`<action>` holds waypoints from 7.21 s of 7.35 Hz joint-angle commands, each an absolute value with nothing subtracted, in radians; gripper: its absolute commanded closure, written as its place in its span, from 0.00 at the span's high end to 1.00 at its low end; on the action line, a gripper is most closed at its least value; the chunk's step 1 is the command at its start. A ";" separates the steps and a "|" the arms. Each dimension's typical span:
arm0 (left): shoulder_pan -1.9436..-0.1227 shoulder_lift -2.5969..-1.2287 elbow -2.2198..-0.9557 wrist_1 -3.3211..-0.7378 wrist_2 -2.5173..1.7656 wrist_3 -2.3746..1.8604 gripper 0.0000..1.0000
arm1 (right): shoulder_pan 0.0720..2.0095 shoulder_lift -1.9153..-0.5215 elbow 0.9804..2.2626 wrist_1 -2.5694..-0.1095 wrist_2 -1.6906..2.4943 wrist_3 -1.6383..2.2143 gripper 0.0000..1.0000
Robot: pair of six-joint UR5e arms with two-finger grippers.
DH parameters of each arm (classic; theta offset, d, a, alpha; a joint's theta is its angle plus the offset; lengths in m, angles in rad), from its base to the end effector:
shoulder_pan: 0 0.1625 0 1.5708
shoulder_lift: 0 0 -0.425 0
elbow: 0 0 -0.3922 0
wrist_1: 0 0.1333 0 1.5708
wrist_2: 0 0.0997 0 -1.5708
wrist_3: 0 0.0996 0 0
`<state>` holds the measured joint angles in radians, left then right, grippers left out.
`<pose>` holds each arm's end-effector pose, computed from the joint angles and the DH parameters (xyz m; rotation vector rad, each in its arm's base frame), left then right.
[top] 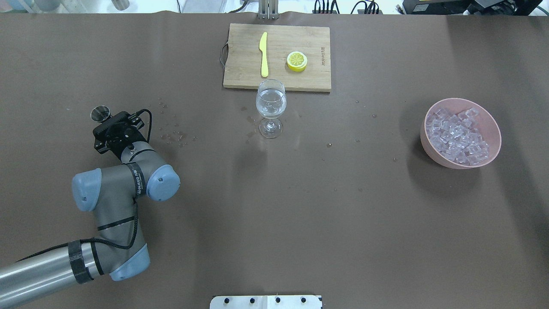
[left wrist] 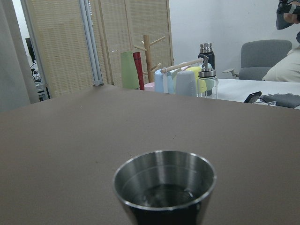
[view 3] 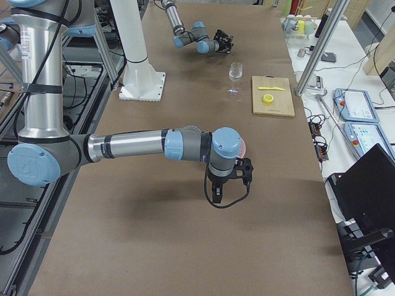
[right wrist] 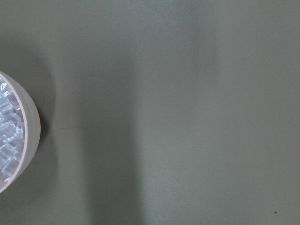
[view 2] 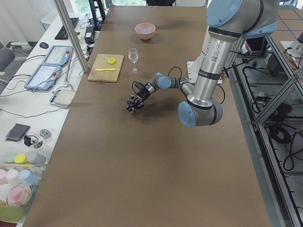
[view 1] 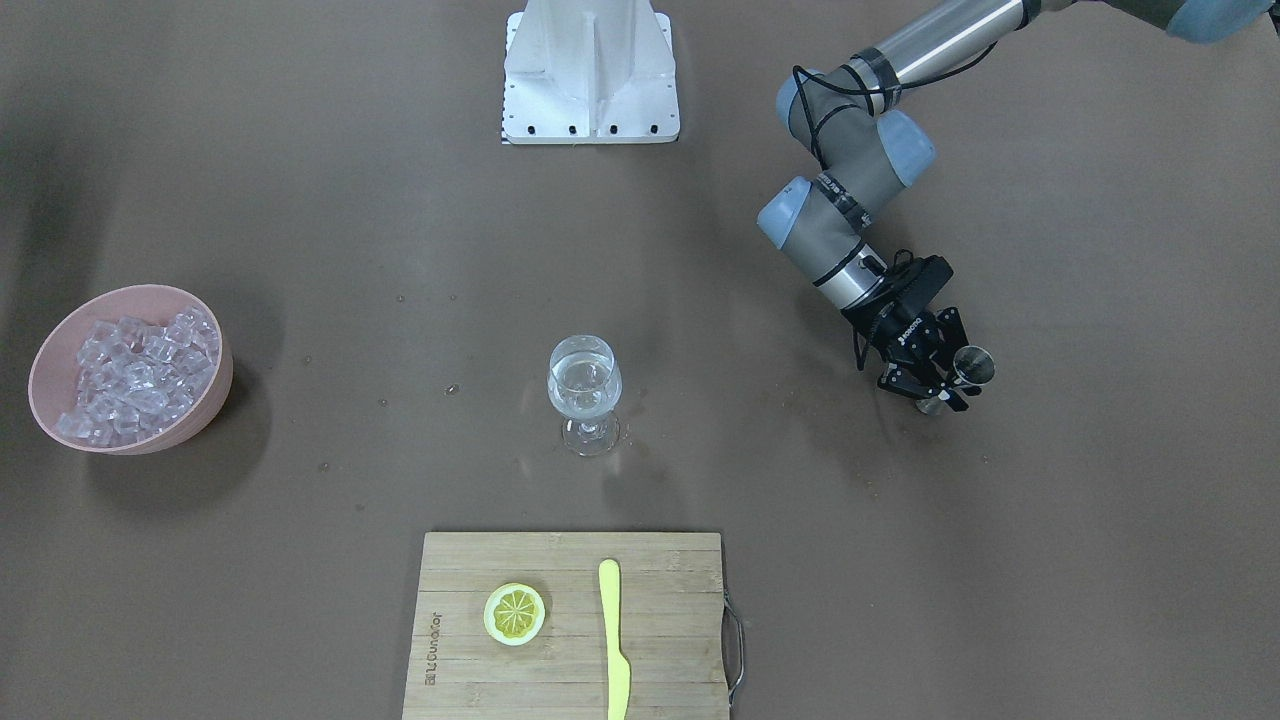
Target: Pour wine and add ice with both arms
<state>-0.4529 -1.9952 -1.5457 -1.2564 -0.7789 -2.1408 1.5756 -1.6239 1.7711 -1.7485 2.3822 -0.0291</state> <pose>0.4876 -0.4644 0.4586 0.8215 0.1324 -0.9999 0.0633 -0.4627 0.6010 -0.0151 -0.8117 -0.0106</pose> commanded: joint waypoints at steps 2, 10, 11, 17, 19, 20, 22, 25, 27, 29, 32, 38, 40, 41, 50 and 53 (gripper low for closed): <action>-0.500 -1.993 -1.731 -1.258 -0.775 -2.025 0.00 | 1.575 -1.629 1.776 -1.750 2.390 -0.029 1.00; -0.627 -2.093 -1.862 -1.907 -0.880 -1.173 0.00 | 1.575 -1.612 1.770 -1.752 2.421 -0.028 1.00; -0.626 -2.111 -1.867 -1.936 -0.897 -1.085 0.00 | 1.575 -1.612 1.772 -1.752 2.421 -0.026 1.00; -0.591 -2.146 -1.829 -2.172 -1.380 -0.795 0.00 | 1.569 -1.583 1.770 -1.746 2.421 0.035 1.00; -0.555 -2.143 -1.828 -2.108 -1.429 -0.743 0.00 | 1.569 -1.583 1.775 -1.746 2.399 0.034 1.00; -0.552 -2.163 -1.841 -2.006 -1.489 -0.708 0.00 | 1.569 -1.585 1.775 -1.747 2.396 0.034 1.00; -0.552 -2.236 -1.844 -1.855 -1.517 -0.680 0.00 | 1.569 -1.585 1.775 -1.746 2.385 0.035 1.00; -0.551 -2.354 -1.818 -1.670 -1.519 -0.618 0.00 | 1.569 -1.585 1.775 -1.747 2.385 0.034 1.00; -0.554 -2.430 -1.801 -1.527 -1.520 -0.583 0.00 | 1.569 -1.583 1.770 -1.746 2.384 0.034 1.00; -0.560 -2.488 -1.799 -1.348 -1.520 -0.519 0.00 | 1.569 -1.585 1.769 -1.747 2.382 0.034 1.00; -0.603 -2.569 -1.705 -1.236 -1.577 -0.460 0.00 | 1.569 -1.586 1.766 -1.747 2.384 0.034 1.00; -0.617 -2.646 -1.651 -1.039 -1.575 -0.321 0.00 | 1.569 -1.586 1.764 -1.747 2.384 0.034 1.00; -0.615 -2.689 -1.635 -0.970 -1.574 -0.293 0.00 | 1.569 -1.586 1.764 -1.747 2.384 0.034 1.00; -0.615 -2.718 -1.594 -0.945 -1.572 -0.267 0.00 | 1.569 -1.588 1.764 -1.749 2.385 0.034 1.00; -0.615 -2.836 -1.446 -0.805 -1.483 -0.129 0.00 | 1.569 -1.594 1.764 -1.749 2.390 0.035 1.00; -0.629 -2.590 -1.793 -0.934 -1.404 -0.167 0.00 | 1.569 -1.586 1.766 -1.749 2.385 0.035 1.00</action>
